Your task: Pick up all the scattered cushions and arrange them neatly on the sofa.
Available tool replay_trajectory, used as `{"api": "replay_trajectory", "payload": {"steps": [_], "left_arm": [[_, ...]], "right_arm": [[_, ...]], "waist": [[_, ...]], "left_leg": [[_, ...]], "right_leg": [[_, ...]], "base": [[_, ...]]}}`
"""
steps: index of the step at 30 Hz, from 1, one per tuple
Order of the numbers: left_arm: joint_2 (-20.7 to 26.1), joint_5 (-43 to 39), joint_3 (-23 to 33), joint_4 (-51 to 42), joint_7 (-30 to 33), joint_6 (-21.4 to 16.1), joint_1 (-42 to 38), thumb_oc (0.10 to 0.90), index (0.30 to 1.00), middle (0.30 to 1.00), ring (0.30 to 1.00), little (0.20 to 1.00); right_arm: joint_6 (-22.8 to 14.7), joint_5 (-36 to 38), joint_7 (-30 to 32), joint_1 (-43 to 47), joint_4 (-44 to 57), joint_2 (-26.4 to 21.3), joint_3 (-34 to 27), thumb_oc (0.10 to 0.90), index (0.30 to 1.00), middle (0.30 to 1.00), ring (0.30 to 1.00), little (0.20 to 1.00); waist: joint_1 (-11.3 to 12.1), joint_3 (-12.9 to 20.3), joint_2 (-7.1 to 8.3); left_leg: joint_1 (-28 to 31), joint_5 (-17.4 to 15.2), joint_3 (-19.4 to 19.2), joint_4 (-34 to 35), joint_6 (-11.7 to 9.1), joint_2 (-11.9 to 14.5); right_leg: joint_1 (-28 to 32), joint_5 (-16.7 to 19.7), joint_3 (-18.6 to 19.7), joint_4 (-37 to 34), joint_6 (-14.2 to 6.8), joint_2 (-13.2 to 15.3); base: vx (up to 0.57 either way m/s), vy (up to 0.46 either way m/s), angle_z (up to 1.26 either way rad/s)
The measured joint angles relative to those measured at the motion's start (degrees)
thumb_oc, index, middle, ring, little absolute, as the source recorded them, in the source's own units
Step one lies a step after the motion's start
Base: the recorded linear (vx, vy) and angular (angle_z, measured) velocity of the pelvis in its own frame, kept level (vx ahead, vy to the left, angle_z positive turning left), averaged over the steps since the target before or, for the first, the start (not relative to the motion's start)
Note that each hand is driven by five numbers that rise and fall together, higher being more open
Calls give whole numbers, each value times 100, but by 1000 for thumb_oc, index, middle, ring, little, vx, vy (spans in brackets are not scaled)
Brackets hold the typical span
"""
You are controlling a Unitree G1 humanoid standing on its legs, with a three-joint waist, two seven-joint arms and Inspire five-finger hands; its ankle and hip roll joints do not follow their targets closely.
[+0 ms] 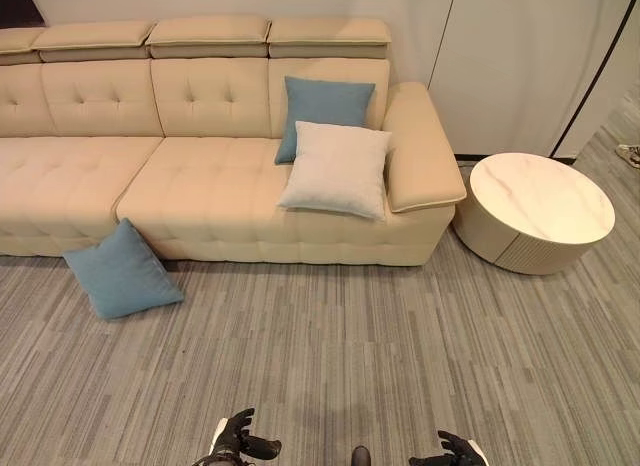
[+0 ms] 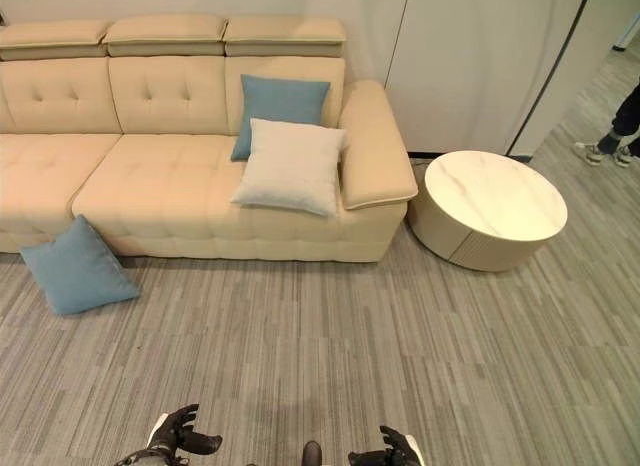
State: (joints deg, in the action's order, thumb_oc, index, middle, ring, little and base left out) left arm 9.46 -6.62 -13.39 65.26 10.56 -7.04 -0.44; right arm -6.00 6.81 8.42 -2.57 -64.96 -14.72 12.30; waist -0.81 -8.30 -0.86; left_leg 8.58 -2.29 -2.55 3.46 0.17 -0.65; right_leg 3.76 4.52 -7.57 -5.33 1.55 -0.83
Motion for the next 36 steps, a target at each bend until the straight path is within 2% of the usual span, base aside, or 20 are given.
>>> {"api": "replay_trajectory", "payload": {"steps": [13,30,36], "left_arm": [[-6,1,14,185,-10,2,8,800,900,900,900,900],[11,7,17,234,-5,3,-23,800,900,900,900,900],[53,24,19,397,0,9,-115,800,900,900,900,900]], "right_arm": [[39,-6,-11,-6,-202,75,86,800,900,900,900,900],[87,-125,-8,22,-218,81,78,800,900,900,900,900],[122,-154,52,78,-232,76,67,800,900,900,900,900]], "waist": [[2,207,67],[13,204,76],[2,101,92]], "left_leg": [[48,30,1,82,20,-4],[-27,40,-62,93,39,-35],[-171,29,-127,96,133,-52]], "right_leg": [[17,1,0,0,-3,-1],[-136,27,100,6,-39,10],[-405,-17,154,292,-132,28]], "base": [[2,1,0],[11,45,-3],[24,114,-6]]}}
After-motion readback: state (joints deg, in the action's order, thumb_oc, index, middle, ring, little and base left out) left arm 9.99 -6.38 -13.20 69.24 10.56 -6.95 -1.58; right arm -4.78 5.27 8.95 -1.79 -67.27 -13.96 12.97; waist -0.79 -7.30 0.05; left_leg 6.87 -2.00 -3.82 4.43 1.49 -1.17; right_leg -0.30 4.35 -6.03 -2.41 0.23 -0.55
